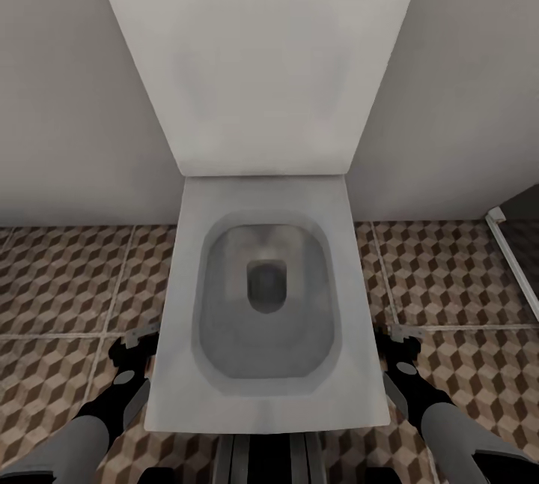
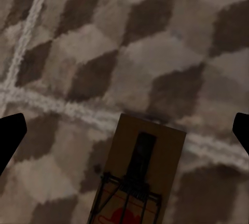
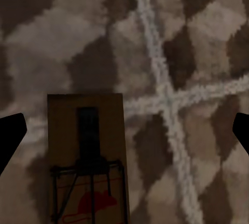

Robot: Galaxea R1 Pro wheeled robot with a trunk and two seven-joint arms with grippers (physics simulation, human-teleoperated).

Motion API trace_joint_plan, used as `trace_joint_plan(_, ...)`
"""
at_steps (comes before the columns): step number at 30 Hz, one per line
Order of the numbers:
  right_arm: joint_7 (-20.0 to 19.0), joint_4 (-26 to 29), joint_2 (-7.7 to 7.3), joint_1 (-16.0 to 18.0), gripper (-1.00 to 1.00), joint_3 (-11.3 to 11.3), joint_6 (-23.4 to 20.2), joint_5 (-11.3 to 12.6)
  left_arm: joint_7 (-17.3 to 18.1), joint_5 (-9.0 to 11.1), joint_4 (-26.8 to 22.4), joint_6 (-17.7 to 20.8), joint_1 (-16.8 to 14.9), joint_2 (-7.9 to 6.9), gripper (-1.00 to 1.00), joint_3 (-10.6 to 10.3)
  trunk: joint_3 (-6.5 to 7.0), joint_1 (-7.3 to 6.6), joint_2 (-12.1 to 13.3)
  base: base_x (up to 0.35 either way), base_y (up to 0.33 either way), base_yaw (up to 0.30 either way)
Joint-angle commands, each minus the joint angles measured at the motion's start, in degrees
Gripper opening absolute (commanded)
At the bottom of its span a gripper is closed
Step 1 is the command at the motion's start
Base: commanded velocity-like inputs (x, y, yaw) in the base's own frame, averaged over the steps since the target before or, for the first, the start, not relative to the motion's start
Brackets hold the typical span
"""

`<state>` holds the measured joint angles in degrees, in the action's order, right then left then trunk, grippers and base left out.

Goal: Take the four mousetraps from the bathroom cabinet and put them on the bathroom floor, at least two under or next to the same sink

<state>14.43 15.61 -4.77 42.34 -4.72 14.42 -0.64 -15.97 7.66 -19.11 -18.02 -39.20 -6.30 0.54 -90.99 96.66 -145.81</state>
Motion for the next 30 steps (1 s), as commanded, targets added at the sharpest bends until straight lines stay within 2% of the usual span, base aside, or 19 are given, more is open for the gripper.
trace_joint_plan(1,-0.1,-0.1,0.03,0.0,1.00,-0.3,0.3,-0.1,0.1,0.6,0.0,-0.3,0.0,-0.01,1.00,-0.1,-0.03,-0.01,0.0,-0.025,0.000,0.000)
trace_joint_plan(9,-0.1,-0.1,0.03,0.0,1.00,-0.3,0.3,-0.1,0.1,0.6,0.1,-0.2,-0.1,-0.13,1.00,-0.1,-0.03,-0.01,0.0,-0.190,0.000,0.000)
trace_joint_plan(30,-0.1,-0.1,-0.05,0.0,1.00,-0.3,0.3,-0.1,0.1,0.6,0.1,-0.2,-0.1,-0.30,1.00,-0.1,-0.03,-0.01,0.0,-0.333,0.000,0.000)
